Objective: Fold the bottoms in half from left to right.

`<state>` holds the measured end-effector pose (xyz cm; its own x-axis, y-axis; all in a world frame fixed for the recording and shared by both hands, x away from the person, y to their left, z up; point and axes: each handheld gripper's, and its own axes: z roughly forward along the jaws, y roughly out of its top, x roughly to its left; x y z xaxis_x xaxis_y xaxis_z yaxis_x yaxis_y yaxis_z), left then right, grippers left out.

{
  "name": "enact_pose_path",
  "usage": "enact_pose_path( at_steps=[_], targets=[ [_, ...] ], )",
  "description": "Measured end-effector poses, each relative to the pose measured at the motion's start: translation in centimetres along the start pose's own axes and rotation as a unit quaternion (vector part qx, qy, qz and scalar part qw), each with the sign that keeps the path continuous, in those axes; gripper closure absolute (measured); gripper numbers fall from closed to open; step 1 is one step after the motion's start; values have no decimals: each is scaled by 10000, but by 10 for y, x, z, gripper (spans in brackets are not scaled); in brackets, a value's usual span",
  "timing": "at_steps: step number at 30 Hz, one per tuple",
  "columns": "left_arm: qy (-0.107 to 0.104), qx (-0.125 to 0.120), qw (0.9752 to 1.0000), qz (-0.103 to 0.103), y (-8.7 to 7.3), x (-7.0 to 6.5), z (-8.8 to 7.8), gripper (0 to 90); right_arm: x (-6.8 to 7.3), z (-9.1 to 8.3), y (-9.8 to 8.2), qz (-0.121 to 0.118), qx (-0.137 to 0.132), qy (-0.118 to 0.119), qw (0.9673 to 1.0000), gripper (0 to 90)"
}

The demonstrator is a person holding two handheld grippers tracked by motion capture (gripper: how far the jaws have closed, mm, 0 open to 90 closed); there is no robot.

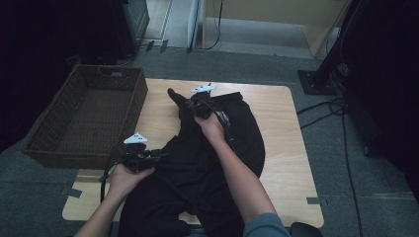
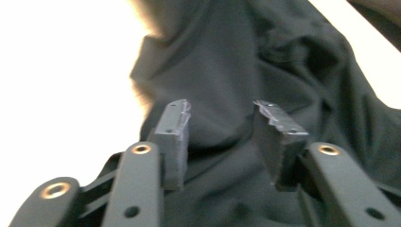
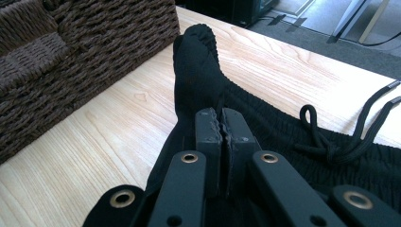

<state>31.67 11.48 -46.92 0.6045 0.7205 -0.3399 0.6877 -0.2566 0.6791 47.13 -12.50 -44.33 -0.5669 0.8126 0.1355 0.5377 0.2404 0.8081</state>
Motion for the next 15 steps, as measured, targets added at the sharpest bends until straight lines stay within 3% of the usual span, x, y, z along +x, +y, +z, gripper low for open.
enact_pose_path(
  at_steps=[4, 7, 10, 12, 15],
  targets=[
    [-112, 97, 9998, -158, -7, 9, 8, 457, -1, 2, -2, -20, 68, -17, 10000, 873],
    [-11, 269, 9996, -92, -10, 11, 18, 447, -3, 5, -3, 36, 98, -20, 9999, 873],
    [5, 360, 9992, -172, -10, 15, 27, 448, -4, 8, -5, 80, 127, -1, 9999, 873],
    [-66, 437, 9987, -244, -10, 16, 33, 461, -3, 10, -6, 74, 161, -2, 9998, 873],
    [-199, 576, 9980, -149, -10, 13, 38, 577, -1, 13, -7, 82, 170, 0, 9998, 873]
  ],
)
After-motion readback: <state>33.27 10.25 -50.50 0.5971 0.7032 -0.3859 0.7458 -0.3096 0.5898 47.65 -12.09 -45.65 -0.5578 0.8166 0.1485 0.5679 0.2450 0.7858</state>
